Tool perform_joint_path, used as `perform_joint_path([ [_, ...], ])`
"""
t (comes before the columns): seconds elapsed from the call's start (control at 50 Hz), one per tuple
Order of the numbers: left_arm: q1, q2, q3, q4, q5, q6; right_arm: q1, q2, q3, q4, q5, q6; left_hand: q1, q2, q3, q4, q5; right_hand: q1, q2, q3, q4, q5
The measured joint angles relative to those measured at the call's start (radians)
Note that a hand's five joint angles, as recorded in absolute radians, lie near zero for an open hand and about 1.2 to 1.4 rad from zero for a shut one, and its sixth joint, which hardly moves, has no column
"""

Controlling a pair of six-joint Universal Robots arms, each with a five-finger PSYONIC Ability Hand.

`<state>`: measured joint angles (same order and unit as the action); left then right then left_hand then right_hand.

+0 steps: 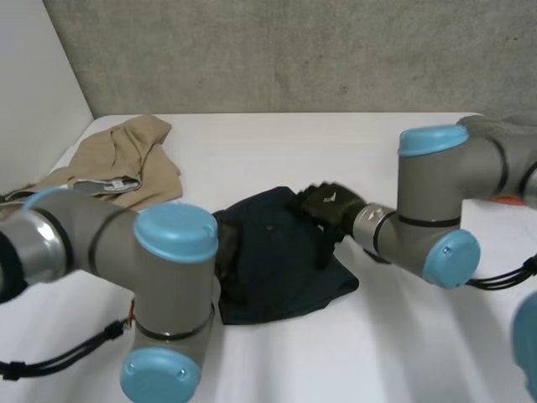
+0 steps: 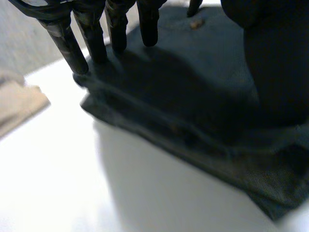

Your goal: Fold the laundry.

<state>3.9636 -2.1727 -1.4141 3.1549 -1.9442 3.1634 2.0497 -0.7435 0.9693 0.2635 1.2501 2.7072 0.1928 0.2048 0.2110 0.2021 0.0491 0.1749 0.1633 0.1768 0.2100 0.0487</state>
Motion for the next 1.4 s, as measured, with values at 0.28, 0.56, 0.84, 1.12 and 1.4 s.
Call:
perform_joint_path([
  [0.28,0.084,0.275,0.056,0.053,0.274,0.185,0.016,-0.45,0.509,-0.403,0.139,-0.012,0.0,0.0,0.0,0.0,0.0,0.0,0.0,0.0,0.0,-0.001],
  [0.56,0.197,0.301,0.158,-0.062,1.014,0.189,0.154,-0.427,0.963,-0.795,0.077,-0.078,0.0,0.0,0.0,0.0,0.0,0.0,0.0,0.0,0.0,-0.001],
  [0.84,0.196,0.273,0.158,-0.064,0.943,0.165,0.152,-0.22,0.849,-0.986,0.081,-0.152,0.0,0.0,0.0,0.0,0.0,0.0,0.0,0.0,0.0,-0.001],
  [1.12,0.197,0.275,0.148,-0.064,0.941,0.167,0.164,-0.124,0.673,-0.992,0.073,-0.141,0.0,0.0,0.0,0.0,0.0,0.221,0.236,0.22,0.178,0.139],
  [1.4,0.205,0.286,0.156,-0.064,0.941,0.166,0.162,-0.108,0.5,-0.977,0.077,-0.022,0.0,0.0,0.0,0.0,0.0,0.868,0.988,0.953,0.974,0.83],
])
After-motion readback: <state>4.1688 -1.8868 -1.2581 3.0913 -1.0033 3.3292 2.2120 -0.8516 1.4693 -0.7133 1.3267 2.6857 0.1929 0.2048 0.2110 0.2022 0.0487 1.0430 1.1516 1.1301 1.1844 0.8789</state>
